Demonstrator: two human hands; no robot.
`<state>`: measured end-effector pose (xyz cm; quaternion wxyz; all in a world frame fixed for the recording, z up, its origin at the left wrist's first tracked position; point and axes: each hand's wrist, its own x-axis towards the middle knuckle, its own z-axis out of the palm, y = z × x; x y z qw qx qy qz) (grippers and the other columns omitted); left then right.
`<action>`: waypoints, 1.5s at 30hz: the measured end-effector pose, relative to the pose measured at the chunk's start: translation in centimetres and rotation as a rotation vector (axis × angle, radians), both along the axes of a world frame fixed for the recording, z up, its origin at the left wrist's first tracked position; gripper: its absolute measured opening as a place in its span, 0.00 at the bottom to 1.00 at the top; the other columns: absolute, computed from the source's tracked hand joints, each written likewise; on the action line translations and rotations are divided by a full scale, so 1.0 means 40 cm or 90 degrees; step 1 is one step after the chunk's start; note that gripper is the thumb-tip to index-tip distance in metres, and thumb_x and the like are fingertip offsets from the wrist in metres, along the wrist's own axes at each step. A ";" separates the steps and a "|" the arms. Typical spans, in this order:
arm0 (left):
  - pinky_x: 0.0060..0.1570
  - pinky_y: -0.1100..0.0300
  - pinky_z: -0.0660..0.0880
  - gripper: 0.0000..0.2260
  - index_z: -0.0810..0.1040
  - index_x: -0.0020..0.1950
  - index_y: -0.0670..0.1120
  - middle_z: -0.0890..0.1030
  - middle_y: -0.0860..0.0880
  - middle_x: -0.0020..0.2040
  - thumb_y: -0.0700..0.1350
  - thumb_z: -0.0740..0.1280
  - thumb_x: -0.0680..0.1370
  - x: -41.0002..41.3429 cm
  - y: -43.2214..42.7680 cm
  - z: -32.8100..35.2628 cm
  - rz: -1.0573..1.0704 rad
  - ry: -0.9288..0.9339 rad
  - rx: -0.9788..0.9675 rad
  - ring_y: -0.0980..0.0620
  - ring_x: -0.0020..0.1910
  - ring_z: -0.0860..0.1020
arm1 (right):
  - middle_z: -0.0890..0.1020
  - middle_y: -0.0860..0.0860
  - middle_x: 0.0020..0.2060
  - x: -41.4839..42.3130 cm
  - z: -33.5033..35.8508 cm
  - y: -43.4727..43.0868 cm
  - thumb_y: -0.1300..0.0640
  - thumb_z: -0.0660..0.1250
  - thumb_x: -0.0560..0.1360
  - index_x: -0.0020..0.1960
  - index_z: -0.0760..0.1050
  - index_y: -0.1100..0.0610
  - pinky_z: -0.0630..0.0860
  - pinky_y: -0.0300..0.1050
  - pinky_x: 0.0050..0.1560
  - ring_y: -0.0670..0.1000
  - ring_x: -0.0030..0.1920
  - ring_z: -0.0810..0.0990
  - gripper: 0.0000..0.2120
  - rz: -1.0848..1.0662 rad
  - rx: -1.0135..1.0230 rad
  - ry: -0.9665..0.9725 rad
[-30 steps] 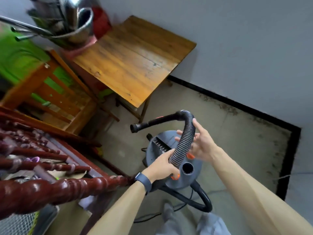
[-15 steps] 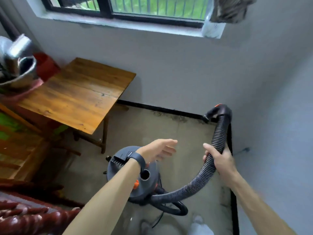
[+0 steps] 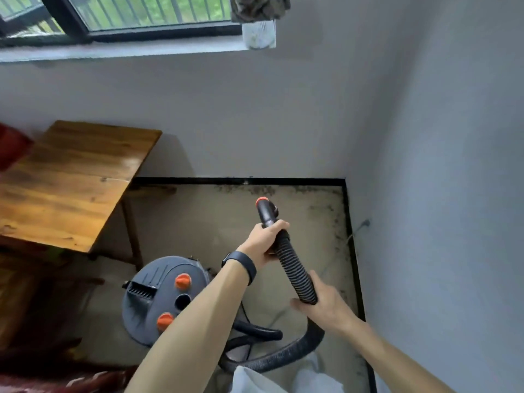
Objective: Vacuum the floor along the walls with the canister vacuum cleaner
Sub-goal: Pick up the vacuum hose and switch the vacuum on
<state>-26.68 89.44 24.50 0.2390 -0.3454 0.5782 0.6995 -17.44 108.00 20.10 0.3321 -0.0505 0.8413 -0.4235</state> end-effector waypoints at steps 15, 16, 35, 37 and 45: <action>0.54 0.40 0.79 0.13 0.73 0.51 0.45 0.80 0.45 0.46 0.36 0.72 0.72 -0.075 0.066 0.013 0.001 0.101 0.016 0.45 0.48 0.81 | 0.82 0.47 0.47 -0.224 -0.066 0.132 0.49 0.75 0.74 0.54 0.72 0.47 0.80 0.52 0.52 0.53 0.49 0.81 0.14 0.099 0.157 0.032; 0.54 0.40 0.79 0.13 0.73 0.51 0.46 0.80 0.45 0.46 0.37 0.73 0.71 -0.074 0.063 0.015 -0.020 0.102 0.005 0.45 0.47 0.81 | 0.82 0.47 0.48 -0.227 -0.061 0.120 0.49 0.77 0.73 0.53 0.73 0.47 0.79 0.50 0.52 0.53 0.51 0.81 0.16 0.155 0.140 -0.043; 0.41 0.52 0.74 0.18 0.68 0.53 0.43 0.79 0.42 0.47 0.42 0.71 0.69 0.129 -0.056 -0.126 -0.500 0.105 -0.523 0.41 0.44 0.76 | 0.81 0.54 0.46 -0.377 -0.008 -0.157 0.49 0.74 0.76 0.55 0.76 0.56 0.80 0.53 0.52 0.56 0.47 0.82 0.13 -0.485 -0.454 -0.423; 0.39 0.52 0.71 0.16 0.67 0.52 0.43 0.77 0.42 0.48 0.43 0.70 0.70 0.131 -0.051 -0.138 -0.463 0.107 -0.544 0.40 0.45 0.76 | 0.81 0.53 0.43 -0.346 -0.024 -0.189 0.53 0.74 0.77 0.52 0.77 0.56 0.80 0.50 0.48 0.54 0.44 0.83 0.10 -0.432 -0.417 -0.430; 0.36 0.53 0.69 0.12 0.64 0.50 0.46 0.72 0.47 0.45 0.42 0.67 0.73 0.193 -0.059 -0.180 -0.321 0.108 -0.558 0.43 0.41 0.74 | 0.73 0.55 0.33 -0.284 -0.083 -0.324 0.66 0.66 0.80 0.43 0.69 0.60 0.75 0.49 0.36 0.53 0.32 0.76 0.09 -0.482 -0.344 -0.393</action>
